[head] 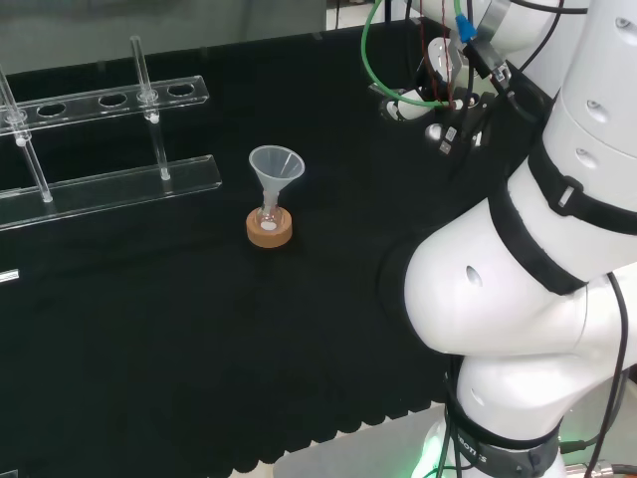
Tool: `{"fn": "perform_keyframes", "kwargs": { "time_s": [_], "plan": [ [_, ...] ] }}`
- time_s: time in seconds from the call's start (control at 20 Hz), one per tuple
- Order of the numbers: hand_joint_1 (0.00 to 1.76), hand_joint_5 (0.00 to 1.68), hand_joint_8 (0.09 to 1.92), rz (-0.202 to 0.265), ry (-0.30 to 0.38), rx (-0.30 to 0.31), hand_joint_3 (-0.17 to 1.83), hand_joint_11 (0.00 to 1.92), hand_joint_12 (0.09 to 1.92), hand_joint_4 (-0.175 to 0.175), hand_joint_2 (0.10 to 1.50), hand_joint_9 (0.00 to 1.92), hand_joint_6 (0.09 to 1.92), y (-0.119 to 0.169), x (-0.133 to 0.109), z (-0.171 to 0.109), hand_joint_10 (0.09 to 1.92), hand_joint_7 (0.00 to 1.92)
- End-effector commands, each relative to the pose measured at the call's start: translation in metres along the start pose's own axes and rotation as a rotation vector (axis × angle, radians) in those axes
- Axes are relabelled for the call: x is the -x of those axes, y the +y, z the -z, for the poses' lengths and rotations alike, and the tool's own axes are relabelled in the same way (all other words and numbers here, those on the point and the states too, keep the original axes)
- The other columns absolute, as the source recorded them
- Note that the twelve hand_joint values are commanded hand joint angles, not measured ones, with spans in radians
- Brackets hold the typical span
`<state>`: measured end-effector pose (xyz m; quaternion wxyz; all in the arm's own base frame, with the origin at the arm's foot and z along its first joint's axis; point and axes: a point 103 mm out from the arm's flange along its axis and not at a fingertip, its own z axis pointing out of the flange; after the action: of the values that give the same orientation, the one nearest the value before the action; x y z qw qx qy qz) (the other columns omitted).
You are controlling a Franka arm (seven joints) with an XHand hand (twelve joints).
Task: Put the weighing funnel back on the table.
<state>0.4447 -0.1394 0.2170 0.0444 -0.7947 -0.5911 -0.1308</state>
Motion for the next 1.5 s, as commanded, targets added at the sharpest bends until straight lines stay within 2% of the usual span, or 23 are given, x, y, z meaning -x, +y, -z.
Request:
{"fn": "perform_keyframes", "kwargs": {
  "time_s": [0.05, 0.35, 0.6, 0.9, 1.5],
  "plan": [
    [1.24, 1.63, 0.5, -0.032, -0.009, 0.007, 0.92, 1.76, 0.47, -0.175, 0.41, 1.84, 0.11, 0.001, 0.007, -0.01, 0.09, 1.76],
    [1.24, 1.63, 0.5, -0.062, -0.018, 0.025, 0.92, 1.76, 0.47, -0.175, 0.41, 1.84, 0.11, 0.007, 0.033, -0.033, 0.09, 1.76],
    [1.24, 1.63, 0.5, -0.077, -0.053, 0.03, 0.92, 1.76, 0.47, -0.175, 0.41, 1.84, 0.11, 0.005, 0.052, -0.06, 0.09, 1.76],
    [1.24, 1.63, 0.5, -0.085, -0.107, 0.028, 0.92, 1.76, 0.47, -0.175, 0.41, 1.84, 0.11, -0.002, 0.061, -0.09, 0.09, 1.76],
    [1.24, 1.63, 0.5, -0.095, -0.136, 0.02, 0.92, 1.76, 0.46, -0.175, 0.41, 1.85, 0.11, -0.014, 0.067, -0.138, 0.09, 1.76]
  ]
}}
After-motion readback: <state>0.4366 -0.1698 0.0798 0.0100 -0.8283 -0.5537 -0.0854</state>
